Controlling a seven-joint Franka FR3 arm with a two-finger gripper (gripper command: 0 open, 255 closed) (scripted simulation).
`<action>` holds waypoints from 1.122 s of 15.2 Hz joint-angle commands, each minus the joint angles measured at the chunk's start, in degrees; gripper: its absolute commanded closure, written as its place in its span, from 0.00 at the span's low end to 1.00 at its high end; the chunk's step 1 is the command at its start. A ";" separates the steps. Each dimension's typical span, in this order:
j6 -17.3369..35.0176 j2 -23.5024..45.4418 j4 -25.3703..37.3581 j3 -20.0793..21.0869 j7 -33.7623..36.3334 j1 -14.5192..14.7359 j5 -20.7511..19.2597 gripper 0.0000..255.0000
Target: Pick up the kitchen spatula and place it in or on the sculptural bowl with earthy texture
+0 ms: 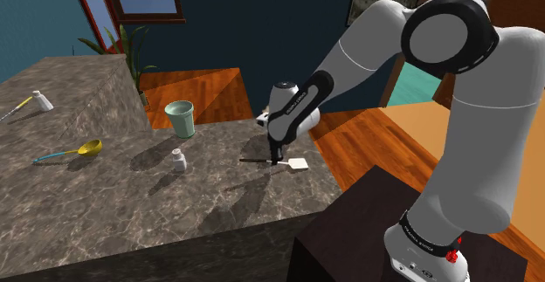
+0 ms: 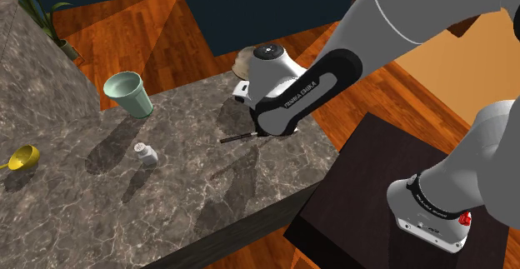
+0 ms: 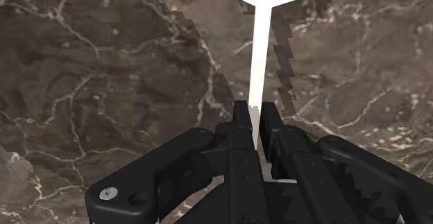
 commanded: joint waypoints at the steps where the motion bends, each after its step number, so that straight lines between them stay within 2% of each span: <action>1: -1.43 -1.42 -0.01 -0.20 0.38 0.18 -0.35 1.00; 17: -12.96 -12.00 1.00 -1.11 2.60 0.63 -2.79 1.00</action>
